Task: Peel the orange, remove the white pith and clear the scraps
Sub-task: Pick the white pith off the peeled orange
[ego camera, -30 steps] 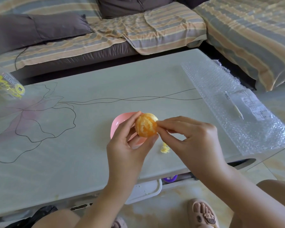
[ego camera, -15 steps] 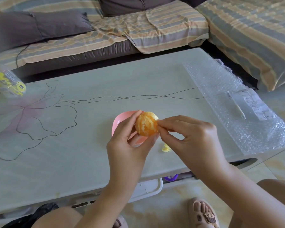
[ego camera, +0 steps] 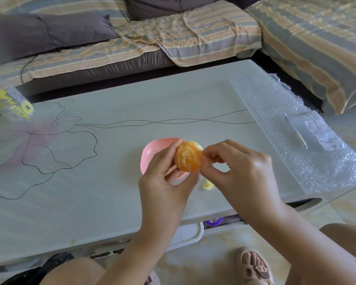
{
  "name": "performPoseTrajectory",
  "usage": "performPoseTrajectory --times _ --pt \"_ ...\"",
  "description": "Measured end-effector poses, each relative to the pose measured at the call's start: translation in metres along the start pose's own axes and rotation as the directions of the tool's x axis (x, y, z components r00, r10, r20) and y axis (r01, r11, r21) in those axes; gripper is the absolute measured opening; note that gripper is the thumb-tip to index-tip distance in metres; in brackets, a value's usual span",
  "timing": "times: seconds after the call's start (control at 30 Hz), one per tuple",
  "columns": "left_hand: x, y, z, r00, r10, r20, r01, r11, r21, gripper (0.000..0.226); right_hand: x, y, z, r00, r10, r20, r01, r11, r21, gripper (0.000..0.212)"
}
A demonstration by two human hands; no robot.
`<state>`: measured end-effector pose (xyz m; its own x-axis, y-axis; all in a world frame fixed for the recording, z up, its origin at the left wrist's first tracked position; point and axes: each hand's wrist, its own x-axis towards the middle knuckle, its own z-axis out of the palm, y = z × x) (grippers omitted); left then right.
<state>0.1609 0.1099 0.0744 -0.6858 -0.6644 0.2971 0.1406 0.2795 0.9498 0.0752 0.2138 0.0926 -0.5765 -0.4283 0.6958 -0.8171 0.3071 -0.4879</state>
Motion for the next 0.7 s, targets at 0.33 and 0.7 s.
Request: performPoseTrajectory --times 0.33,0.7 --pt "0.002 0.005 -0.001 0.996 -0.078 0.039 0.083 0.984 -0.159 0.053 0.013 0.002 -0.016 0.944 0.229 0.237 -0.301 0.892 0.336 0.015" --pt "0.002 0.004 0.003 0.987 0.146 -0.064 -0.140 0.986 0.093 0.051 0.000 -0.006 -0.010 0.990 0.131 0.058 -0.138 0.978 0.157 0.009"
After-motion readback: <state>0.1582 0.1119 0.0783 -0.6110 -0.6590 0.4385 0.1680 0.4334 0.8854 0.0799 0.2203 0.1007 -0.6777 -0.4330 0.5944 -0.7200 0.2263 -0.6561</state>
